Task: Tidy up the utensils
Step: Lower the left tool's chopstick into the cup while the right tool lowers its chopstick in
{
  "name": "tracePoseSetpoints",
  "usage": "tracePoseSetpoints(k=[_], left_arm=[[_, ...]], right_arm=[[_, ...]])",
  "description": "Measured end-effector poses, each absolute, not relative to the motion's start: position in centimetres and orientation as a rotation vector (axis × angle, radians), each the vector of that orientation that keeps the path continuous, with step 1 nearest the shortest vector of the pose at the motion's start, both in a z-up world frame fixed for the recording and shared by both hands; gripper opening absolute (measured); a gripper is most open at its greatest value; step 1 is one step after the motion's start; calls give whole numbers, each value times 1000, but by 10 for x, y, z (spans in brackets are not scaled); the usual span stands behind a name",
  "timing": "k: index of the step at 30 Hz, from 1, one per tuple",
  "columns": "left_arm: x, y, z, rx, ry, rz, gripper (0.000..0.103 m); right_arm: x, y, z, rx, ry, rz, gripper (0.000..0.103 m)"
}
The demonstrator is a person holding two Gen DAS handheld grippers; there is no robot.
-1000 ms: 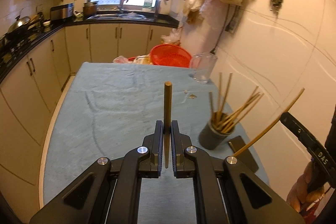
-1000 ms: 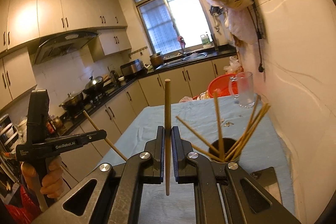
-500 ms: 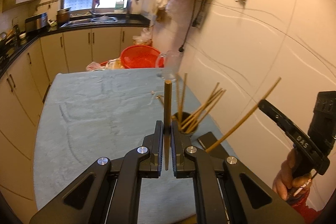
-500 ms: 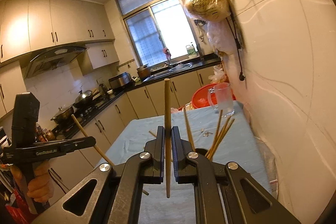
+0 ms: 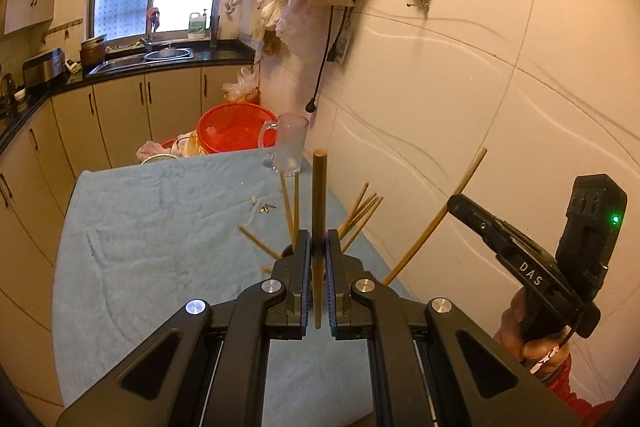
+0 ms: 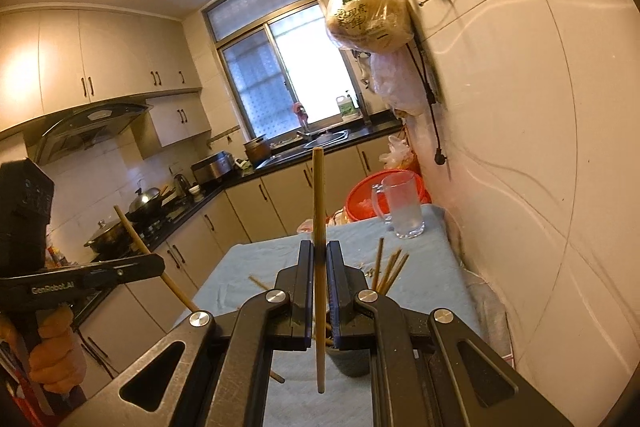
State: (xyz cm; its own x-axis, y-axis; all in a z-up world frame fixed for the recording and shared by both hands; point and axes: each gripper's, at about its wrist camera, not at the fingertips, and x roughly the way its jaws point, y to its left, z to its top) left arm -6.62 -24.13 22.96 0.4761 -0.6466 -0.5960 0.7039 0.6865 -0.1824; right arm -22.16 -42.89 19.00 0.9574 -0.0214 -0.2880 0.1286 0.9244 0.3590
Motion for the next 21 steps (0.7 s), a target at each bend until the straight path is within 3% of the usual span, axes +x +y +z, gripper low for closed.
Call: tracePoseSetpoints(k=[12, 21], left_arm=[[-28, -282, 233, 73, 679, -791, 6], [4, -302, 198, 72, 723, -741, 6]], right_arm=[[-178, -441, 200, 378, 274, -78, 7], [-141, -429, 177, 301, 294, -125, 7]])
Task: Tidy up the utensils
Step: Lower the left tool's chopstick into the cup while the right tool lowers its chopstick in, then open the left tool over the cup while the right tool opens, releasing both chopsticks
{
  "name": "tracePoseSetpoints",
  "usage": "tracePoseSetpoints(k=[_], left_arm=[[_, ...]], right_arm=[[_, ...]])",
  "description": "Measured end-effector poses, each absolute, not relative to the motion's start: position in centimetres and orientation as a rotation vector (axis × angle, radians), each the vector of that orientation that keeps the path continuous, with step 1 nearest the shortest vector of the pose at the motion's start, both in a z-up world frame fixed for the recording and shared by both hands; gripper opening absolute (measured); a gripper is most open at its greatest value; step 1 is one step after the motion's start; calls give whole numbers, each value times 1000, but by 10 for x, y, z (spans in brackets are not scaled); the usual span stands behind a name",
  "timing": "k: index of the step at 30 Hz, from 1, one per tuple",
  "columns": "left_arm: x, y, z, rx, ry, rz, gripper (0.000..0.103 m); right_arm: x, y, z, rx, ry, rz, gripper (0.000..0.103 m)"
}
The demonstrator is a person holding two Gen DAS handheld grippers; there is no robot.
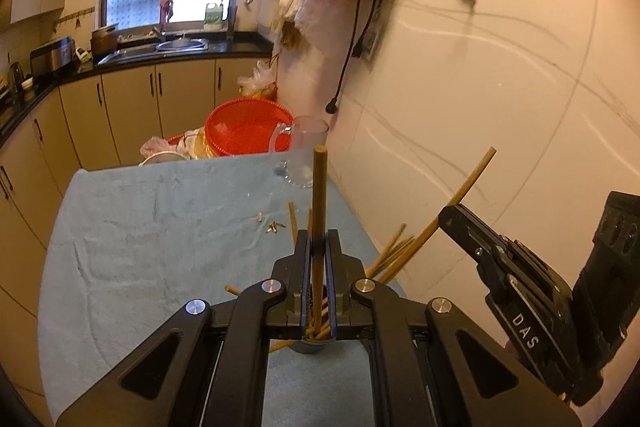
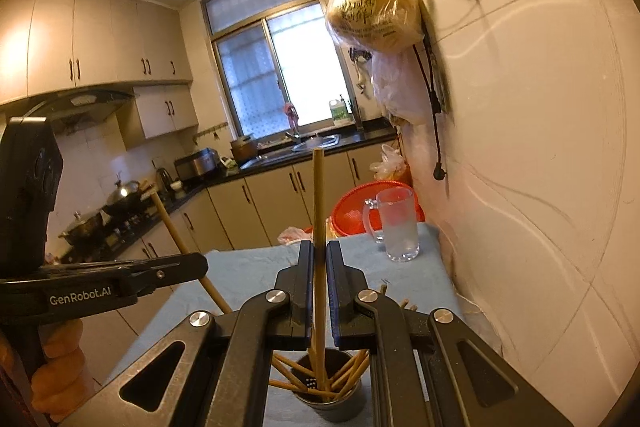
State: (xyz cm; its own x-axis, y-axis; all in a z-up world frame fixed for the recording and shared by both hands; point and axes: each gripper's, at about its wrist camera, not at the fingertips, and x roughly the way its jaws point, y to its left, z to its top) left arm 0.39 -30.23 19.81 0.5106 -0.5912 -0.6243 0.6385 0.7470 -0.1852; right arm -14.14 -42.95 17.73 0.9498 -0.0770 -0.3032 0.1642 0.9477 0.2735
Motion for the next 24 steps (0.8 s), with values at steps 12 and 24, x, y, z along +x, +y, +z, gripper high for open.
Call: tracePoseSetpoints(k=[12, 24], left_arm=[[23, -304, 163, 75, 781, -699, 7], [20, -292, 169, 39, 774, -678, 26]], right_arm=[[-124, -429, 131, 309, 416, -129, 7], [-136, -426, 138, 316, 421, -128, 25]])
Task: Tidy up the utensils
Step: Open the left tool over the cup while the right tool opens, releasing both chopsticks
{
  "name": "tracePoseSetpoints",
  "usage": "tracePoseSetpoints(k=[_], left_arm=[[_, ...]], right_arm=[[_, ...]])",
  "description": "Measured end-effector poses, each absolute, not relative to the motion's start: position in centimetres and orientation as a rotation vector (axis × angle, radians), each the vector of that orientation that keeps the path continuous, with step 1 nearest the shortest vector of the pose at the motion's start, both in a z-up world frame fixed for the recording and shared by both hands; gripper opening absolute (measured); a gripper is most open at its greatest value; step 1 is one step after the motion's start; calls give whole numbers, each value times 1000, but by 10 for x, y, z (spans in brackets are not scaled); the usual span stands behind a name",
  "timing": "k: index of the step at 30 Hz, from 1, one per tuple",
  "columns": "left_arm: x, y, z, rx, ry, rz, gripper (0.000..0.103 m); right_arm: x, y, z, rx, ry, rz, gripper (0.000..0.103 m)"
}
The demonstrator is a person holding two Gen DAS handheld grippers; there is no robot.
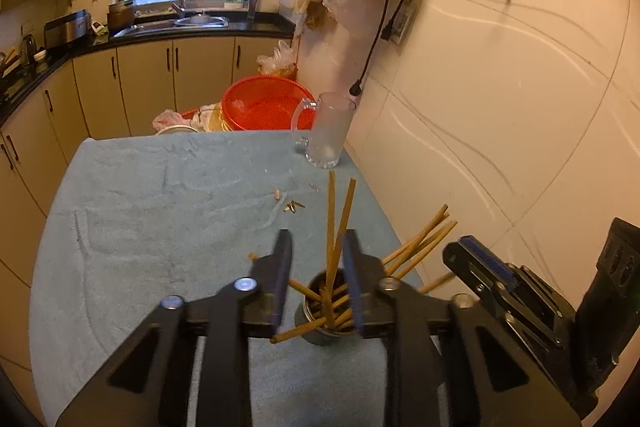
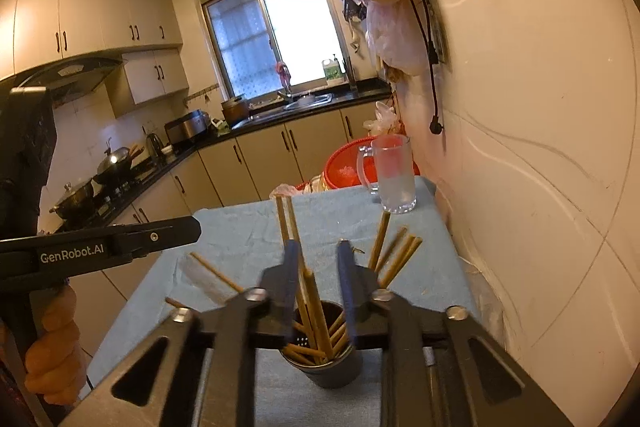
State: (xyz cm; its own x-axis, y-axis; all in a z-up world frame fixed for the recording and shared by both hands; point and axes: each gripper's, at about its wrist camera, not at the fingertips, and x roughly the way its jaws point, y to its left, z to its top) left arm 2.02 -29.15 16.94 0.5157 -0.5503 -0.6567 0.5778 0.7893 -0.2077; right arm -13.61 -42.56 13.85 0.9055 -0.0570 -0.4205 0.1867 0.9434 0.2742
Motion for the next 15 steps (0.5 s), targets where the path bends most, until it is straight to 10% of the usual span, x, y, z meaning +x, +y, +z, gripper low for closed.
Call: tracePoseSetpoints(k=[4, 8, 15], left_arm=[[15, -283, 178, 29, 749, -668, 27], [5, -266, 190, 3, 695, -647, 40], [-35, -227, 200, 10, 546, -565, 67]], right_arm=[[-149, -425, 150, 317, 387, -147, 27], [-174, -424, 164, 327, 336, -183, 61], [-230, -410, 172, 319, 253, -295, 89]])
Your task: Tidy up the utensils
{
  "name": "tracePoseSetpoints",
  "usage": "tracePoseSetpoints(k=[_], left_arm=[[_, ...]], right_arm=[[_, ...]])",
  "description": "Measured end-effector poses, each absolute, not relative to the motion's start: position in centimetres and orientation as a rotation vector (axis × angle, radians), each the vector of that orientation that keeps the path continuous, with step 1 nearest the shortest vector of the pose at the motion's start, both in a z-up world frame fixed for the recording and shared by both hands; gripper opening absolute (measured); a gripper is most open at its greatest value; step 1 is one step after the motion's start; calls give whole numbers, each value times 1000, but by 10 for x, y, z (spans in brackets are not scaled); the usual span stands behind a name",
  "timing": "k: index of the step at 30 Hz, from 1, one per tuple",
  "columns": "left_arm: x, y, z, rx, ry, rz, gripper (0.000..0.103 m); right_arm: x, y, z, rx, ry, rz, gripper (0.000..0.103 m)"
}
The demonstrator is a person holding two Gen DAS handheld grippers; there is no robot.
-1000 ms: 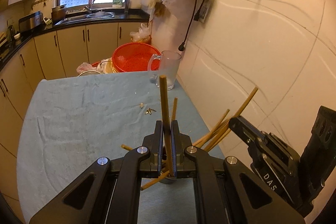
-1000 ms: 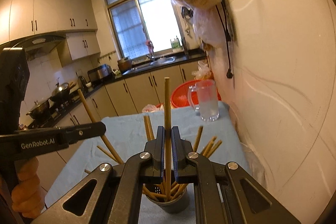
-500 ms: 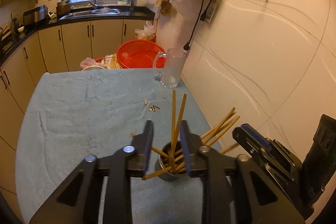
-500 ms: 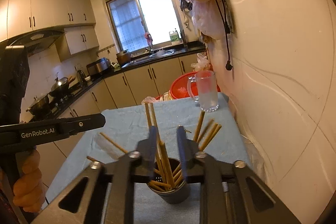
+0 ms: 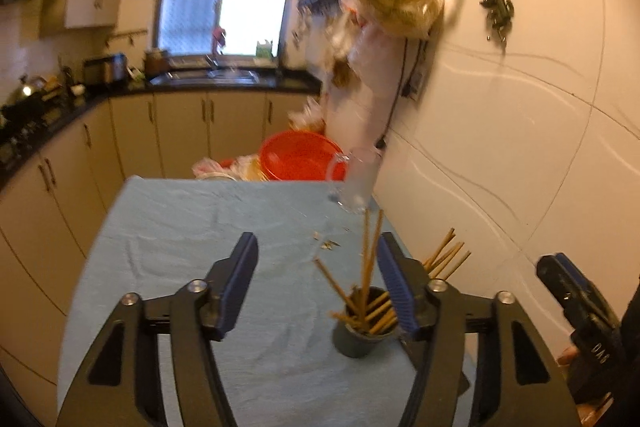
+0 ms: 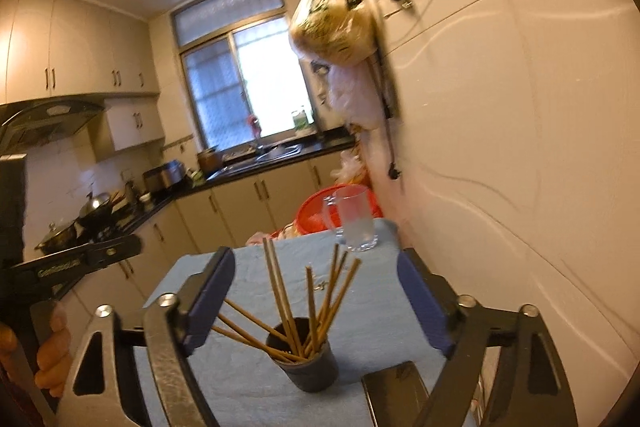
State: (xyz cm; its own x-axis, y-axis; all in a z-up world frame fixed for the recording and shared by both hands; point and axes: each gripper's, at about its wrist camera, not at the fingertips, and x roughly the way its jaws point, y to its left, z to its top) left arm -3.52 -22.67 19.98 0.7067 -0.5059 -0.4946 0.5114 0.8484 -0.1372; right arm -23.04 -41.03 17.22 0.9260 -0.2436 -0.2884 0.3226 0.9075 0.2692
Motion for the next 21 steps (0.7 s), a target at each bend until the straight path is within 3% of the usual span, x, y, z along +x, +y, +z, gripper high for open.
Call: tracePoseSetpoints(k=[4, 6, 8, 21], left_arm=[[-68, -198, 187, 19, 470, -496, 82], [-84, -186, 177, 25, 437, -457, 84], [-101, -176, 166, 45, 410, -417, 85], [-159, -143, 118, 120, 464, -326, 89]], right_arm=[[-253, -395, 160, 307, 255, -350, 94], [-263, -386, 150, 307, 263, -377, 95], [-270, -376, 137, 312, 290, -403, 102], [-312, -323, 110, 241, 326, -521, 103]])
